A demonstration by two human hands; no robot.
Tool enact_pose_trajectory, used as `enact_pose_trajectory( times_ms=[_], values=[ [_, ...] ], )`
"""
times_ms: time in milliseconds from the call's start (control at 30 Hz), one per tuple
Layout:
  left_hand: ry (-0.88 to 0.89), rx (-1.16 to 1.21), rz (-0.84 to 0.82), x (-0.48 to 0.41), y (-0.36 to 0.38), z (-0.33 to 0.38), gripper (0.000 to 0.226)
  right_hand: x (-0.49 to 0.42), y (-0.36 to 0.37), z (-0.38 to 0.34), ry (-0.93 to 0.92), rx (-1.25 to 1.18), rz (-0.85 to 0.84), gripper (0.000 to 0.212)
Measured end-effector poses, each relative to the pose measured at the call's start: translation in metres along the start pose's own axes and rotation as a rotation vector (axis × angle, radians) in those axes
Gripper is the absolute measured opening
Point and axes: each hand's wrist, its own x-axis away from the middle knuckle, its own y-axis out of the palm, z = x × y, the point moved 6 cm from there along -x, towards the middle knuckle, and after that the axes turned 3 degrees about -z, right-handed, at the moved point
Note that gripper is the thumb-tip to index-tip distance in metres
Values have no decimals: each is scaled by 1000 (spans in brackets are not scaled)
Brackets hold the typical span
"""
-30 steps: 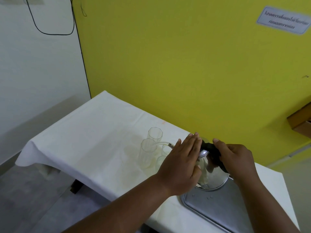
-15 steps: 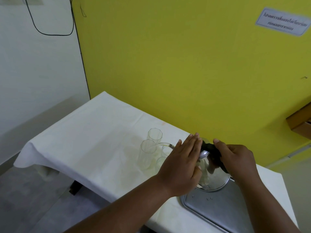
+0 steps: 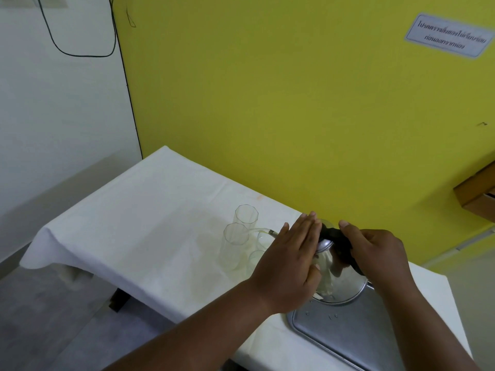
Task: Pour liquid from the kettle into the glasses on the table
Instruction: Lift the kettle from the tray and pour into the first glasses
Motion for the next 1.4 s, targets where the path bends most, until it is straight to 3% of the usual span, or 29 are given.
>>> enact_pose_trajectory(
  times_ms=[867, 1400],
  values=[
    [-2, 0, -24, -2, 2, -2, 71, -3, 0, 1, 8, 28, 16, 64],
    [-1, -56, -36, -2, 3, -10, 69, -7, 18, 17, 70, -165, 54, 66]
  ],
)
